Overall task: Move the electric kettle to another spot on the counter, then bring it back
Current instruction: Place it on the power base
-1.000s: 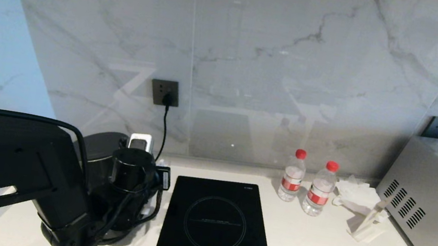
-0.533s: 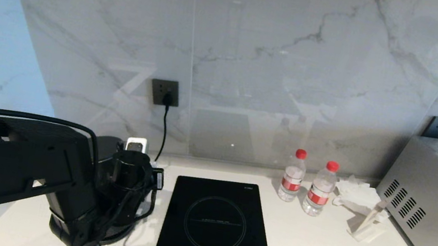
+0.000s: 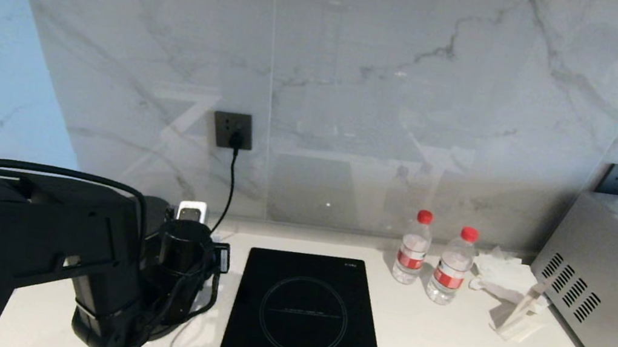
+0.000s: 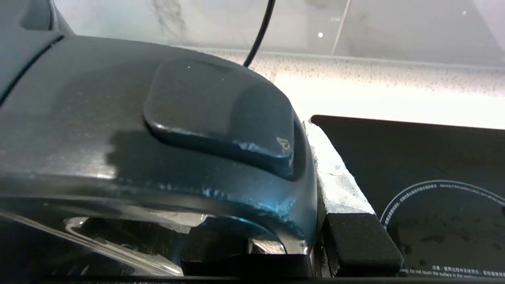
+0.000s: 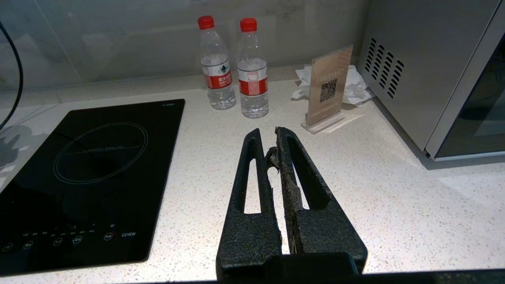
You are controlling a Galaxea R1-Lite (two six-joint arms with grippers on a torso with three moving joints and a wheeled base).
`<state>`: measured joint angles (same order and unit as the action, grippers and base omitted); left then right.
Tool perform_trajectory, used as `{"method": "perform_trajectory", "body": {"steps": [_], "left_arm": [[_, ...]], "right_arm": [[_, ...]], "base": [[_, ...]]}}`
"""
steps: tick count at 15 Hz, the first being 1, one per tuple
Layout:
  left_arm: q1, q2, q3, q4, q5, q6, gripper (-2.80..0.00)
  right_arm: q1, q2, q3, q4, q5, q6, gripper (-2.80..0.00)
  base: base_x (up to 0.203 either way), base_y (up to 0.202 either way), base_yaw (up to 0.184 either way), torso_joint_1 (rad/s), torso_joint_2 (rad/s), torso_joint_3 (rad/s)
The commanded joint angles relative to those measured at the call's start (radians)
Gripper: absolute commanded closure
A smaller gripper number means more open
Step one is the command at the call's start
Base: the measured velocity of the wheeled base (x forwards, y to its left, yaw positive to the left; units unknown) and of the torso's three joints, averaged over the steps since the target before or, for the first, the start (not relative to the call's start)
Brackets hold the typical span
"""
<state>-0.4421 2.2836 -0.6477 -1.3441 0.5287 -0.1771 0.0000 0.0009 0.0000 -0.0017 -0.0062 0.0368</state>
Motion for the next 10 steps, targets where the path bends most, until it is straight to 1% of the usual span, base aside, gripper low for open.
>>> {"method": "perform_trajectory", "body": {"steps": [1, 4, 6, 7, 8, 10], "left_arm": [[0.002, 0.011, 0.017, -0.019, 0.004, 0.001, 0.00], [0.010, 0.004, 0.026, -0.020, 0.004, 0.001, 0.00], [0.005, 0.002, 0.031, -0.021, 0.004, 0.014, 0.00], [0.000, 0.007, 0.040, -0.021, 0.003, 0.023, -1.85], [-0.002, 0.006, 0.038, -0.025, 0.005, 0.026, -2.80], [-0.003, 0.005, 0.042, -0.077, 0.005, 0.029, -2.80]], "right_arm": [[0.000, 0.001, 0.000, 0.000, 0.000, 0.000, 0.00], [0.000, 0.001, 0.000, 0.000, 0.000, 0.000, 0.00], [0.000, 0.001, 0.000, 0.000, 0.000, 0.000, 0.00], [0.000, 0.001, 0.000, 0.000, 0.000, 0.000, 0.00], [0.000, 0.001, 0.000, 0.000, 0.000, 0.000, 0.00], [0.000, 0.001, 0.000, 0.000, 0.000, 0.000, 0.00]], "base": [[0.000, 0.000, 0.000, 0.000, 0.00, 0.000], [0.000, 0.000, 0.000, 0.000, 0.00, 0.000], [0.000, 0.000, 0.000, 0.000, 0.00, 0.000], [0.000, 0.000, 0.000, 0.000, 0.00, 0.000], [0.000, 0.000, 0.000, 0.000, 0.00, 0.000], [0.000, 0.000, 0.000, 0.000, 0.00, 0.000]]}}
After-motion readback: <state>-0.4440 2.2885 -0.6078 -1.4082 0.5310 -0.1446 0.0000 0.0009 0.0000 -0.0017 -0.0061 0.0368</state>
